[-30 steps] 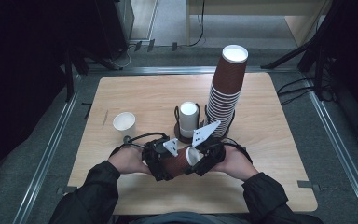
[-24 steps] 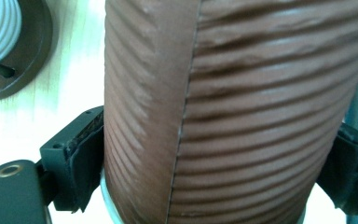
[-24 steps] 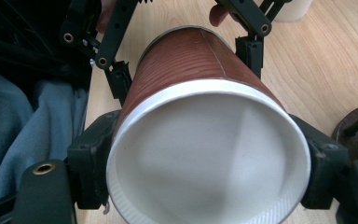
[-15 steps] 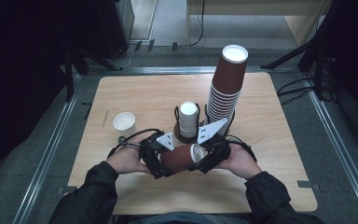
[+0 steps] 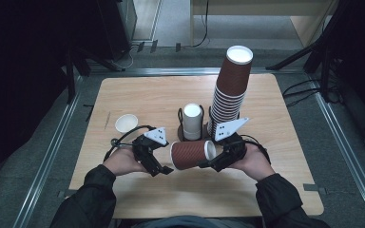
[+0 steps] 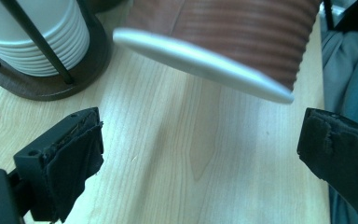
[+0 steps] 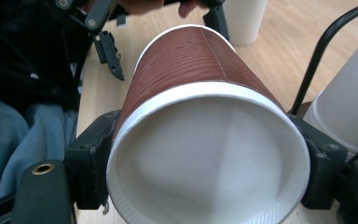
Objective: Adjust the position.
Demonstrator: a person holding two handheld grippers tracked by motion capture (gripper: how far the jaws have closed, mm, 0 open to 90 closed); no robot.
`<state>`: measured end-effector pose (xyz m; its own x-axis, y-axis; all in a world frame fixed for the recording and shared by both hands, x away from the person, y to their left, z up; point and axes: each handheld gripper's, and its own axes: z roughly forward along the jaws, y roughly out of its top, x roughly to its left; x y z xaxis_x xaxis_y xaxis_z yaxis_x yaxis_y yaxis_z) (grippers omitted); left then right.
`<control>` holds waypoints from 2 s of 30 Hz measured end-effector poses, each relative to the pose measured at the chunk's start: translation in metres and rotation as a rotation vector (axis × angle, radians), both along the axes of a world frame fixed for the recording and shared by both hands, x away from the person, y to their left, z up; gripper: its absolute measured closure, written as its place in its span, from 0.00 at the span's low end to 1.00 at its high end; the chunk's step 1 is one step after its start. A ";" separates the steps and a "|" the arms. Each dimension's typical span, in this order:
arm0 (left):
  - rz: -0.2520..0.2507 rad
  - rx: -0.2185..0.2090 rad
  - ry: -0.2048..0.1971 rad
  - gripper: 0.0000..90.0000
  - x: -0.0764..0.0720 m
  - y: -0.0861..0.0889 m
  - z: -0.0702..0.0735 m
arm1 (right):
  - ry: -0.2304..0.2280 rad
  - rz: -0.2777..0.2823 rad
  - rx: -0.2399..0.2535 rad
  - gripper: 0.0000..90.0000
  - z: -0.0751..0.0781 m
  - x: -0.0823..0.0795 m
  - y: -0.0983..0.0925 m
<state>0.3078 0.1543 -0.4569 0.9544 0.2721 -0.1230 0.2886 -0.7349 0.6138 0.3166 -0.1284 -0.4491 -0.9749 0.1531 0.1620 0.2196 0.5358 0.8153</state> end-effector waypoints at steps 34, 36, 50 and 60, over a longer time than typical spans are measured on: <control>-0.058 -0.263 0.081 0.08 -0.001 -0.005 0.002 | 0.053 0.039 0.179 0.25 0.008 -0.008 0.019; -0.060 -0.257 0.082 0.09 -0.001 -0.005 0.002 | 0.058 0.041 0.176 0.25 0.007 -0.008 0.019; -0.052 -0.208 0.078 0.10 -0.002 0.005 0.008 | 0.059 0.037 0.078 0.20 0.004 -0.008 0.016; -0.043 -0.126 0.067 0.10 -0.002 0.010 0.010 | 0.046 0.039 -0.018 0.20 -0.005 -0.007 0.015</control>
